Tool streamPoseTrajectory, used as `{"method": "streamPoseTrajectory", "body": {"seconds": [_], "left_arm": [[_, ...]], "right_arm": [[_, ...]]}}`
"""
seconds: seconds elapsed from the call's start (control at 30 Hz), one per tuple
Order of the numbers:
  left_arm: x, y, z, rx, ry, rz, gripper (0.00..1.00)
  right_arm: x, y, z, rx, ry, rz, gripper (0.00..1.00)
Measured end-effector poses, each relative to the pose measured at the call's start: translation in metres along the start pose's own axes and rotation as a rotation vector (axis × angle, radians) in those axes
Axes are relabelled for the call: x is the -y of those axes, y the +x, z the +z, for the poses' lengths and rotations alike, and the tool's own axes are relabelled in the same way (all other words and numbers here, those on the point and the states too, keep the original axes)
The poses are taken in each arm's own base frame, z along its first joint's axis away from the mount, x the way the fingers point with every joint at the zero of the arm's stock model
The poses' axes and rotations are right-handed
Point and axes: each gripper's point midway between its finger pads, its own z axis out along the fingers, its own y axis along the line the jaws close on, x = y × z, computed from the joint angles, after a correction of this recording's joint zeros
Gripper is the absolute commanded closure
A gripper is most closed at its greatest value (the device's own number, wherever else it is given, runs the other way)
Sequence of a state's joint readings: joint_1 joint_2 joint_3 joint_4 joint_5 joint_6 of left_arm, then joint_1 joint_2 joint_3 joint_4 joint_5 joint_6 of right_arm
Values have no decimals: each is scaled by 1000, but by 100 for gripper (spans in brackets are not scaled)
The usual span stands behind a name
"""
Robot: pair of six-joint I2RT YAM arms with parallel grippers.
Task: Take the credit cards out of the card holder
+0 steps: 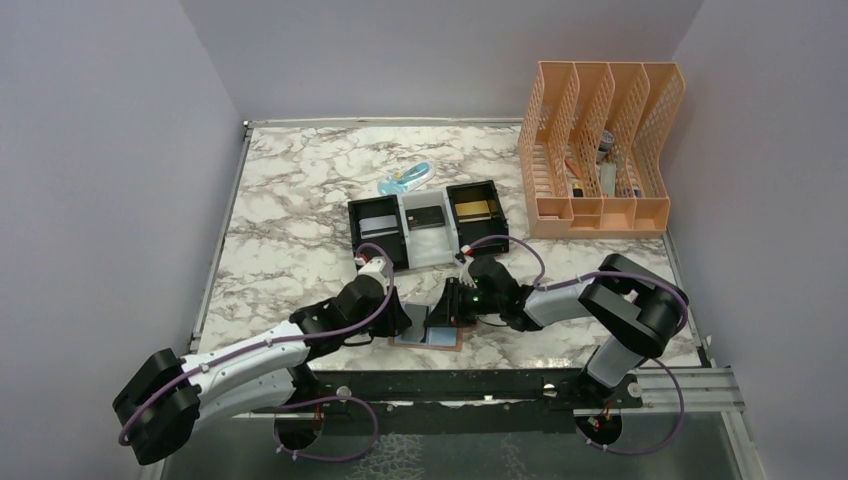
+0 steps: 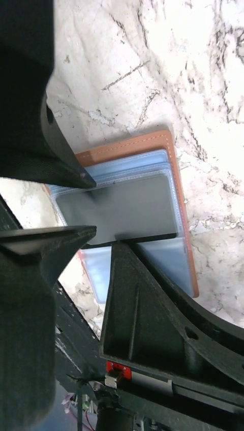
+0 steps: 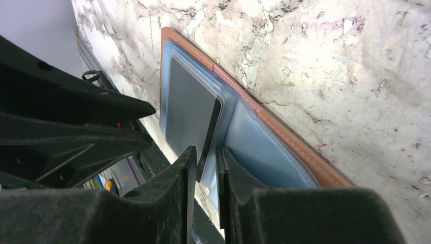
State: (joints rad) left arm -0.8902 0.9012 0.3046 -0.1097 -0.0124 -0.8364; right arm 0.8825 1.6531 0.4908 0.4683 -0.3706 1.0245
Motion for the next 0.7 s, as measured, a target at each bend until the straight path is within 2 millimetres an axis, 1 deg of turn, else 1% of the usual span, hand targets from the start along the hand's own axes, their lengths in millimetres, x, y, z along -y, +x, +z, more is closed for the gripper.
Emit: {"method": "streamPoseTrajectory", "body": {"seconds": [0.03,0.1,0.17,0.27,0.4,0.6,0.67,0.7], "left_arm": [[0,-3,0,7,-5,1,76],[0,-4,1,8,-12,5,79],[-2,-1,3,-7,-25,9,82],[-6,7,7,-43,-40,18,83],[-4,9,10,-52,-33,25,83],[-2,11,10,-56,-25,30,83],[-1,12,9,-57,-24,32,83],[-1,12,9,-58,-24,32,82]], "right_arm": [[0,0,0,1,-1,0,78],[0,0,0,1,-2,-1,79],[0,0,0,2,-2,-1,79],[0,-1,0,3,-1,-1,80],[0,-1,0,4,-1,-1,82],[1,-1,0,7,3,-1,93],[1,-2,0,10,6,-1,98],[1,-2,0,11,6,-1,99]]}}
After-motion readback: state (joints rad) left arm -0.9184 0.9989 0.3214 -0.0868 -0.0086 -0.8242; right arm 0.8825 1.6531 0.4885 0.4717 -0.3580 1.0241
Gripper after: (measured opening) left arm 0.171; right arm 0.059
